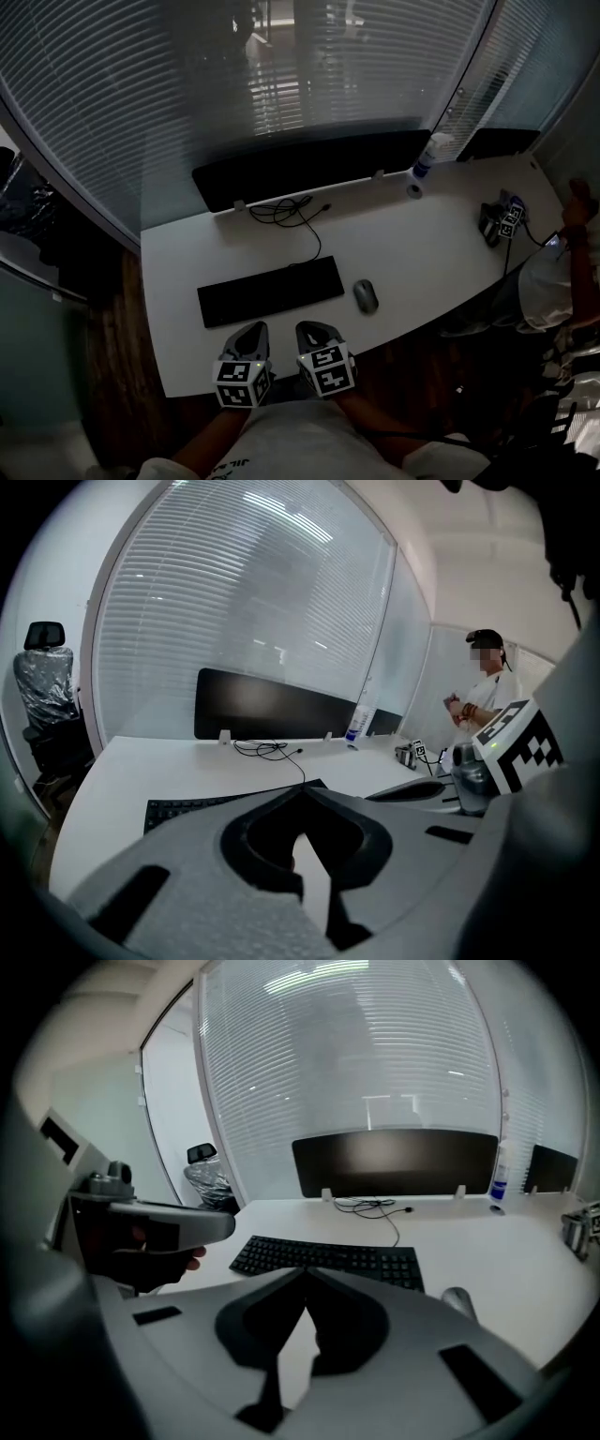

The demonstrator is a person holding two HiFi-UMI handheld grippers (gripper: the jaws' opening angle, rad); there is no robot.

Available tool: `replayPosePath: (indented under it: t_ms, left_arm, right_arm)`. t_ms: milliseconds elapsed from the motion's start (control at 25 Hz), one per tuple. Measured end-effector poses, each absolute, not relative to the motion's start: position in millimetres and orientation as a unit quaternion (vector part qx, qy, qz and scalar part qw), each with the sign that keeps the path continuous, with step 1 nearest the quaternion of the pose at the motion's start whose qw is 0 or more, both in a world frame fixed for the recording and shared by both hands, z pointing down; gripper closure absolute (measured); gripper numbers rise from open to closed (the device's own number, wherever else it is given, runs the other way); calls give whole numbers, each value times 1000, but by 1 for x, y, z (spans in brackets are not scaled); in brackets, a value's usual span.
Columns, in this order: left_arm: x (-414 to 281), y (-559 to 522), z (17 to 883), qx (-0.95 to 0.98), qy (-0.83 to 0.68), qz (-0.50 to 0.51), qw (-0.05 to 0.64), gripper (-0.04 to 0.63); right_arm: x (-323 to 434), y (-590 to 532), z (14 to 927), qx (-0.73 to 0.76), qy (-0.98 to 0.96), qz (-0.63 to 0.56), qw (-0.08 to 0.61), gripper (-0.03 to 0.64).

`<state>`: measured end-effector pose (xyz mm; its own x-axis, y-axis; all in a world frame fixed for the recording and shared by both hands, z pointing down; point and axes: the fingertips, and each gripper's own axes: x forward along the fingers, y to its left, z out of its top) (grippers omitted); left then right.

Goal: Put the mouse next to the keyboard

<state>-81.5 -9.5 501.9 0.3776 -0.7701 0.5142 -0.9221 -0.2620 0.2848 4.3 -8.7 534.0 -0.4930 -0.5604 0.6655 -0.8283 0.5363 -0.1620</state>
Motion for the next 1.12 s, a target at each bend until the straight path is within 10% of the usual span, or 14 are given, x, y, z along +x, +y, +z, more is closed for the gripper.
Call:
replayPosePath:
  t_ms: [1120]
  left_arm:
    - [-142, 34, 502, 739, -603, 127, 272, 591]
  right_arm:
    - [-44, 4, 520, 363, -859, 243, 268, 615]
